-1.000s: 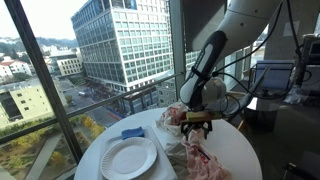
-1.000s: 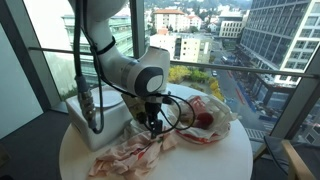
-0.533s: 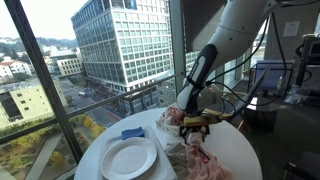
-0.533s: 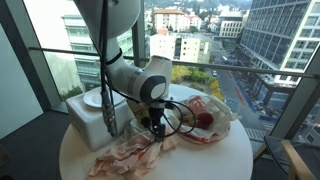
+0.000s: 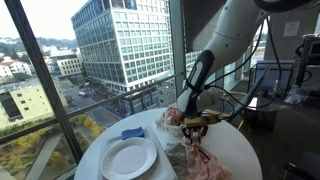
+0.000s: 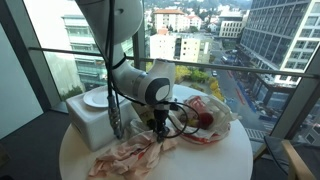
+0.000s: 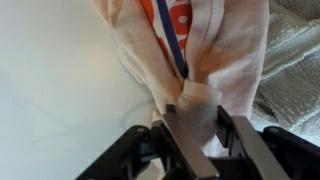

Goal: Unfold the peach t-shirt.

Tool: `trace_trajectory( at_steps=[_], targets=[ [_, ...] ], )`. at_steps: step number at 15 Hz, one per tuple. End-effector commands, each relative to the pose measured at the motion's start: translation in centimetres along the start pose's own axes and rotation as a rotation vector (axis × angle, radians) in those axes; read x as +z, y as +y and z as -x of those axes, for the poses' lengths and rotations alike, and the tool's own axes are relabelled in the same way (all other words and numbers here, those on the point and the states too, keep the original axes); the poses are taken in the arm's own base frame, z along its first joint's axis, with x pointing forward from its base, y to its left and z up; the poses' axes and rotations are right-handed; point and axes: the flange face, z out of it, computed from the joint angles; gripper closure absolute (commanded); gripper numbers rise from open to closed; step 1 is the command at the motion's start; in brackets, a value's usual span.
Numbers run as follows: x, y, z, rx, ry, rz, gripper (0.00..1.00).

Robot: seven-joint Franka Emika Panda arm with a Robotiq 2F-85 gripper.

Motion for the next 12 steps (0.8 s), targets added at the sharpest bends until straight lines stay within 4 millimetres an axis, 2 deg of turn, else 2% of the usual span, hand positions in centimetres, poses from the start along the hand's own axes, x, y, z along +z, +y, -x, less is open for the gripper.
trace_trajectory(
  at_steps=[1,3,4,8,12],
  targets=[
    [-0.2,0.5,-0.6,0.001,0.017,0.02,0.87],
    [-0.4,0.7,-0.5,0.009,0.012,0.011,0.98],
    [-0.6,0.6,-0.4,0.012,0.006,0.004,1.0],
    [-1.8,0.9,0.7,0.026,-0.032,0.019,0.98],
    [-5.4,1.6,1.8,0.057,-0.047,0.003,0.98]
  ],
)
